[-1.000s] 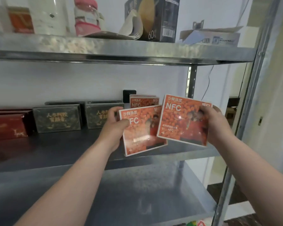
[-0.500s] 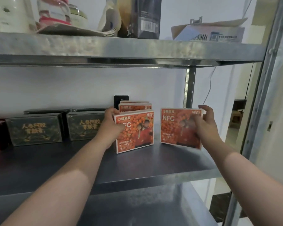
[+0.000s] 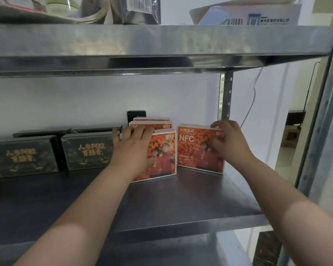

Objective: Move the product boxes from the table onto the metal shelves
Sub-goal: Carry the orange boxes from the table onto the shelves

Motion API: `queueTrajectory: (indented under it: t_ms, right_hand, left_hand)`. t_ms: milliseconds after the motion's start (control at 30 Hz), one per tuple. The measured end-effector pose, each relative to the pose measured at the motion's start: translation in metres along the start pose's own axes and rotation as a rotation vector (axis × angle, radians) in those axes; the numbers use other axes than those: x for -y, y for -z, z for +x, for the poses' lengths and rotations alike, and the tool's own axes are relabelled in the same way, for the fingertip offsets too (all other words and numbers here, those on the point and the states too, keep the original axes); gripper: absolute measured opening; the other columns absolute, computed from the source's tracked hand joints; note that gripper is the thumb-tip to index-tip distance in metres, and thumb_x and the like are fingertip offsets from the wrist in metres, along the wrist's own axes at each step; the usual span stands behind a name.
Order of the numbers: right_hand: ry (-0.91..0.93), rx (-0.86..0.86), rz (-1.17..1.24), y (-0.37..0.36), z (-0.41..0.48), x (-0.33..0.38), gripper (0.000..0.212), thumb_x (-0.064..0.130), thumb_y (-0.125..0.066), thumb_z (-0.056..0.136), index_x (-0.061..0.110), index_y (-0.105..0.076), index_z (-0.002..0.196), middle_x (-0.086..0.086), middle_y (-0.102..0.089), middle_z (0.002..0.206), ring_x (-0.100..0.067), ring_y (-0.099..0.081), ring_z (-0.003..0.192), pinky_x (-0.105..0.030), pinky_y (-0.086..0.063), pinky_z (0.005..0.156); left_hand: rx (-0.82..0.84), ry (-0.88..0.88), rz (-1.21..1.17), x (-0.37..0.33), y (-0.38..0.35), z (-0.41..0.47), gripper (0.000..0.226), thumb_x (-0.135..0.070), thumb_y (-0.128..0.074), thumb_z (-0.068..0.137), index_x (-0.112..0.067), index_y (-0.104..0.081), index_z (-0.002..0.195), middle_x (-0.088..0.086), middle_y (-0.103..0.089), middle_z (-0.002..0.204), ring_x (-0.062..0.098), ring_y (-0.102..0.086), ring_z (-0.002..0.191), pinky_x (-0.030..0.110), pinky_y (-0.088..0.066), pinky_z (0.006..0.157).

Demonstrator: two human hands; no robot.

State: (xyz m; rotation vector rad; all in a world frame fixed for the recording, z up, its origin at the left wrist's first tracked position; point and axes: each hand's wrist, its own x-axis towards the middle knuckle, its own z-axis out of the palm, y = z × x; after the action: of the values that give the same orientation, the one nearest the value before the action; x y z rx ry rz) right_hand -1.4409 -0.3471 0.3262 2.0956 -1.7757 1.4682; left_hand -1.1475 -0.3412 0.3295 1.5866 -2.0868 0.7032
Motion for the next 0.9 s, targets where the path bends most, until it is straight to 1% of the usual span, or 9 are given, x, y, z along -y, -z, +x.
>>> queueTrajectory:
  t_ms: [33, 67, 133, 200, 267, 367, 500, 733, 900]
  right_hand:
    - [0.079, -0.02, -0.078, -0.003, 0.003, -0.001, 0.042, 0.013, -0.071, 0.079, 0.014, -0.066, 0.121, -0.011, -0.058, 0.121, -0.029, -0.052, 0.12, -0.032, -0.04, 0.099]
    - [0.162, -0.036, -0.18, -0.006, 0.004, -0.001, 0.046, 0.013, -0.073, 0.077, 0.013, -0.067, 0.123, -0.013, -0.061, 0.118, -0.036, -0.052, 0.122, -0.04, -0.042, 0.102]
    - [0.284, -0.05, -0.396, -0.012, 0.007, 0.002, 0.062, 0.024, -0.08, 0.072, 0.014, -0.063, 0.131, -0.014, -0.063, 0.116, -0.041, -0.052, 0.123, -0.055, -0.044, 0.101]
    - [0.321, -0.041, -0.567, -0.018, 0.007, 0.006, 0.071, 0.031, -0.082, 0.071, 0.016, -0.059, 0.137, -0.013, -0.06, 0.116, -0.04, -0.053, 0.12, -0.057, -0.043, 0.095]
    - [0.312, -0.066, -0.646, -0.026, 0.008, 0.004, 0.068, 0.03, -0.082, 0.072, 0.016, -0.06, 0.135, -0.014, -0.058, 0.113, -0.04, -0.055, 0.112, -0.056, -0.045, 0.09]
    - [0.247, -0.092, -0.692, -0.037, 0.016, -0.003, 0.064, 0.02, -0.077, 0.073, 0.016, -0.058, 0.134, -0.015, -0.056, 0.113, -0.04, -0.055, 0.105, -0.051, -0.045, 0.085]
    - [0.069, 0.065, -0.722, -0.047, 0.04, -0.003, 0.066, 0.026, -0.06, 0.089, 0.023, -0.033, 0.149, -0.01, -0.042, 0.137, -0.034, -0.036, 0.132, -0.049, -0.033, 0.107]
    - [0.089, 0.112, -0.727, -0.071, 0.069, -0.018, 0.065, 0.021, -0.058, 0.088, 0.016, -0.032, 0.148, -0.017, -0.042, 0.141, -0.038, -0.033, 0.138, -0.054, -0.034, 0.111]
    - [0.104, 0.112, -0.662, -0.084, 0.079, -0.029, 0.066, 0.014, -0.051, 0.092, 0.012, -0.026, 0.153, -0.02, -0.035, 0.149, -0.043, -0.014, 0.15, -0.057, -0.022, 0.12]
  left_hand:
    - [-0.009, 0.003, -0.003, -0.001, -0.001, 0.001, 0.092, -0.053, -0.075, 0.076, -0.03, -0.027, 0.151, -0.001, -0.034, 0.153, 0.031, -0.025, 0.14, 0.067, -0.011, 0.115]
    - [-0.012, 0.006, 0.002, -0.002, -0.003, 0.001, 0.092, -0.052, -0.075, 0.077, -0.03, -0.027, 0.151, -0.002, -0.034, 0.154, 0.03, -0.024, 0.141, 0.066, -0.011, 0.115]
    - [-0.022, 0.012, -0.001, -0.002, -0.007, 0.003, 0.091, -0.052, -0.074, 0.077, -0.03, -0.026, 0.152, -0.003, -0.033, 0.155, 0.029, -0.022, 0.14, 0.064, -0.015, 0.114]
    - [-0.026, 0.017, -0.032, -0.003, -0.011, 0.005, 0.092, -0.051, -0.074, 0.077, -0.029, -0.026, 0.151, -0.003, -0.032, 0.155, 0.03, -0.021, 0.139, 0.062, -0.024, 0.112]
    - [-0.021, 0.02, -0.067, -0.004, -0.015, 0.005, 0.093, -0.048, -0.076, 0.075, -0.028, -0.026, 0.152, 0.0, -0.031, 0.154, 0.031, -0.019, 0.138, 0.063, -0.031, 0.108]
    - [-0.06, 0.037, -0.116, -0.004, -0.022, 0.001, 0.095, -0.042, -0.079, 0.073, -0.025, -0.03, 0.152, 0.007, -0.032, 0.15, 0.031, -0.017, 0.136, 0.062, -0.039, 0.104]
    - [-0.168, 0.021, -0.146, -0.001, -0.03, -0.003, 0.093, -0.035, -0.082, 0.067, -0.02, -0.039, 0.148, 0.012, -0.041, 0.143, 0.034, -0.027, 0.132, 0.06, -0.044, 0.099]
    - [-0.198, 0.027, -0.134, -0.003, -0.029, -0.007, 0.091, -0.035, -0.081, 0.064, -0.018, -0.042, 0.145, 0.012, -0.043, 0.139, 0.035, -0.032, 0.131, 0.059, -0.041, 0.101]
    - [-0.202, 0.032, -0.143, -0.004, -0.028, -0.009, 0.089, -0.032, -0.079, 0.065, -0.018, -0.042, 0.145, 0.011, -0.043, 0.139, 0.035, -0.033, 0.133, 0.06, -0.041, 0.103]
